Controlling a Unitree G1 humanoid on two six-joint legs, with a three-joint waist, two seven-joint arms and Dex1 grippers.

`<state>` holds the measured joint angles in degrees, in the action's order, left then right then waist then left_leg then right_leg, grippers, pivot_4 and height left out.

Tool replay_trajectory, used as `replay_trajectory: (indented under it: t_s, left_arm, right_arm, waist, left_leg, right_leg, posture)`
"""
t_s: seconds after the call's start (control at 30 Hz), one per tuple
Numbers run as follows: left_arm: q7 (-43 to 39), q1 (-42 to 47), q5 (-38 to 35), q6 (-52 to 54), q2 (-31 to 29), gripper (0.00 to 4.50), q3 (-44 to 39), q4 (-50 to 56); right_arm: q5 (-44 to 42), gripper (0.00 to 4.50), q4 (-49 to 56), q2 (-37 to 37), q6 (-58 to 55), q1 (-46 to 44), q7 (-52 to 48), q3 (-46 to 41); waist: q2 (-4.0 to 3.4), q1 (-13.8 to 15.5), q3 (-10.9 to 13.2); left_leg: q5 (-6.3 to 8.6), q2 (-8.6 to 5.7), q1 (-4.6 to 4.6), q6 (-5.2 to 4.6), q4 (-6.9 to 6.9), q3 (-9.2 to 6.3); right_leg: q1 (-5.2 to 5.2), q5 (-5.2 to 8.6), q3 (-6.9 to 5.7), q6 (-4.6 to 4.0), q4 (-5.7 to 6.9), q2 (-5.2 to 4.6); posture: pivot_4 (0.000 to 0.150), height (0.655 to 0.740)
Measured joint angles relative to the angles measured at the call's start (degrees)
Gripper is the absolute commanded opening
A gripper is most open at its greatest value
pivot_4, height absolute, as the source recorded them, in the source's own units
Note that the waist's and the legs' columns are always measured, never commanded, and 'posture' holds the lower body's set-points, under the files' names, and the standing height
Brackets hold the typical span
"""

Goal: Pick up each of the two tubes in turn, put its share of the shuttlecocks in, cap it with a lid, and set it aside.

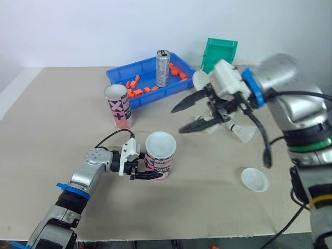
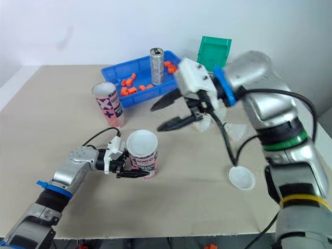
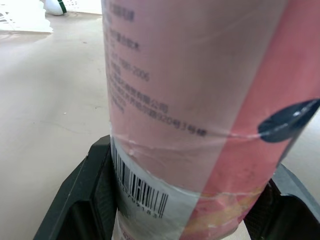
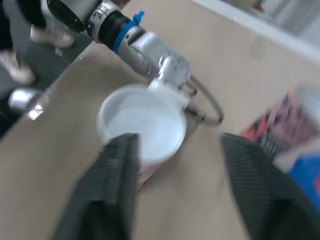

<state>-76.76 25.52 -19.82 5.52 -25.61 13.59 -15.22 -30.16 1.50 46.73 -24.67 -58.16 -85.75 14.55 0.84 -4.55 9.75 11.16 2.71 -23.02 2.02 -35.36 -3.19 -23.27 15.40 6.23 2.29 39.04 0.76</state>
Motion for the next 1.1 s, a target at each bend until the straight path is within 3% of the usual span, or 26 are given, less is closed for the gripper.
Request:
replay_trajectory:
  t_s: [0.03,0.23,0.4,0.47,0.57,0.8,1.1]
  left_arm:
    - [-0.03,0.20,0.00,0.06,0.01,2.75,-0.01,-0.14]
    - [-0.25,1.37,-0.02,1.28,0.12,2.75,0.17,-0.62]
    - [-0.10,1.70,-0.03,2.08,0.15,2.75,0.22,-0.59]
    - [-0.31,1.75,-0.09,2.39,0.14,3.62,0.18,-0.46]
    - [-1.32,1.21,0.50,2.93,-0.01,4.43,0.62,-0.84]
    - [-1.51,1.16,1.88,0.49,-0.28,4.43,0.87,-0.75]
    - [-2.10,-3.29,1.33,1.14,-5.73,4.43,-1.58,5.44]
  right_arm:
    - [-0.84,4.44,1.60,0.58,-1.71,1.83,0.90,-1.51]
    - [-4.22,4.44,13.52,2.39,-10.38,17.79,10.83,-8.56]
    - [-4.99,4.44,19.99,0.98,-13.61,24.72,18.39,-10.10]
    - [-4.29,4.50,22.15,0.07,-13.93,28.45,21.37,-9.90]
    - [-2.28,4.50,24.01,-1.64,-13.40,31.49,24.54,-8.35]
    - [0.18,4.50,25.04,-5.42,-10.56,32.90,27.03,-5.74]
    - [1.24,4.50,24.63,-6.02,-8.34,33.59,24.97,-3.35]
  waist:
    - [-0.05,-0.01,0.04]
    - [-0.02,0.08,0.06]
    - [0.05,0.09,0.09]
    - [0.10,0.07,0.10]
    - [0.16,0.06,0.16]
    - [0.28,0.11,0.25]
    - [0.37,-0.02,0.34]
  left_leg:
    - [0.00,0.00,0.00,0.00,0.00,0.00]
    - [0.00,-0.06,-0.10,0.01,-0.06,0.04]
    - [-0.01,-0.07,-0.16,0.03,-0.13,0.02]
    - [-0.01,-0.07,-0.18,0.03,-0.14,0.04]
    - [-0.01,-0.07,-0.23,0.03,-0.13,0.00]
    - [-0.03,-0.08,-0.27,0.06,-0.14,0.01]
    - [-0.01,-0.03,-0.29,0.06,-0.01,-0.02]
  right_leg:
    - [-0.01,-0.02,0.00,-0.01,0.00,0.01]
    - [-0.01,-0.08,0.09,0.15,-0.05,-0.04]
    - [-0.03,-0.13,0.09,0.21,-0.07,-0.03]
    - [-0.05,-0.13,0.11,0.21,-0.08,-0.03]
    - [-0.08,-0.12,0.07,0.20,-0.08,-0.02]
    - [-0.08,-0.13,0.09,0.23,-0.12,-0.04]
    - [-0.14,-0.03,0.05,0.13,-0.13,-0.01]
  posture:
    - [0.150,0.7400]
    - [0.150,0.7400]
    - [0.150,0.7400]
    - [0.150,0.7400]
    - [0.150,0.7400]
    - [0.150,0.7400]
    - [0.150,0.7400]
